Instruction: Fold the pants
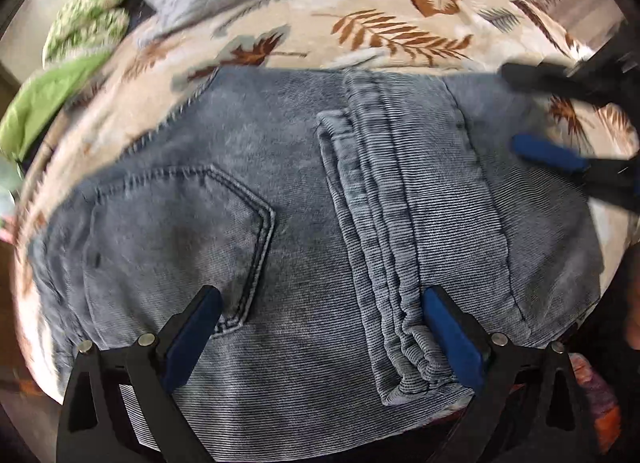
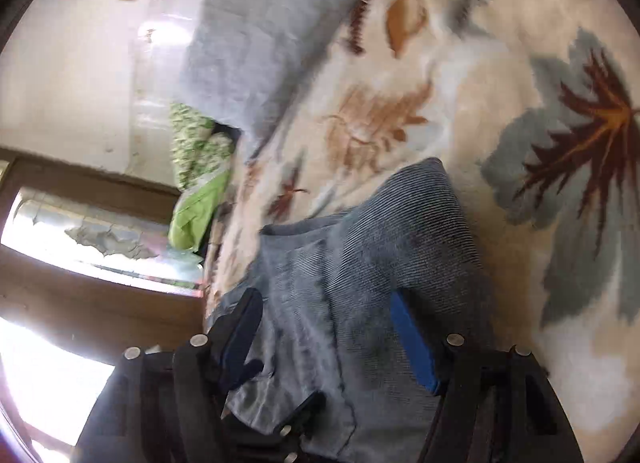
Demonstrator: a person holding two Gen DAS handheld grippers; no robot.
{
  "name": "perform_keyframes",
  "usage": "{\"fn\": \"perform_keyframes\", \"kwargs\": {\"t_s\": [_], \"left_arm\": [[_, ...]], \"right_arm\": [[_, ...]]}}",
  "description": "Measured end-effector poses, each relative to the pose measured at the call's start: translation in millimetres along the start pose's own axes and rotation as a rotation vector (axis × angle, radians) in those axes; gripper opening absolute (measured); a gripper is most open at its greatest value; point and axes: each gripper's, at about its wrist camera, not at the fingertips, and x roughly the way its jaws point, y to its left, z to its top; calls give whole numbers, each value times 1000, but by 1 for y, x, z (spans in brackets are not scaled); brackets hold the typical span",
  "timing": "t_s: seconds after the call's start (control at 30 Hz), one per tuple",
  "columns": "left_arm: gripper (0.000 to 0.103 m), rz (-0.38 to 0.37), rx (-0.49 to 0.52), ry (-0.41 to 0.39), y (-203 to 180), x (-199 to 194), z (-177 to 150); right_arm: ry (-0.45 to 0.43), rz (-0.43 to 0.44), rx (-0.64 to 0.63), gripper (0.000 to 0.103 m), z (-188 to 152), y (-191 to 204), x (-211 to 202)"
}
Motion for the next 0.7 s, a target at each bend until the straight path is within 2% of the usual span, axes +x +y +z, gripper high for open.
{"fn": "perform_keyframes", "kwargs": {"t_s": [0.1, 0.2, 0.33, 0.47, 0.57, 0.6, 0.7], "left_arm": [[101, -7, 2, -8, 4, -6, -1], [101, 3, 2, -57, 13, -21, -7], [101, 2, -64, -111, 47, -46, -21], [101, 52, -204, -152, 110, -68, -43], [101, 116, -335, -145, 169, -77, -60], [101, 143, -388, -144, 192, -80, -69], [101, 193, -520, -118, 247, -81, -94]], "right_arm": [[-10, 31, 41, 70, 3, -12, 0], [8, 18, 6, 70, -1, -4, -12], [14, 86, 3, 72, -19, 3, -23], [57, 70, -52, 76, -40, 17, -10], [102, -47, -117, 77, -52, 19, 16], [81, -45, -137, 81, -55, 20, 17], [70, -42, -167, 83, -58, 24, 18]]}}
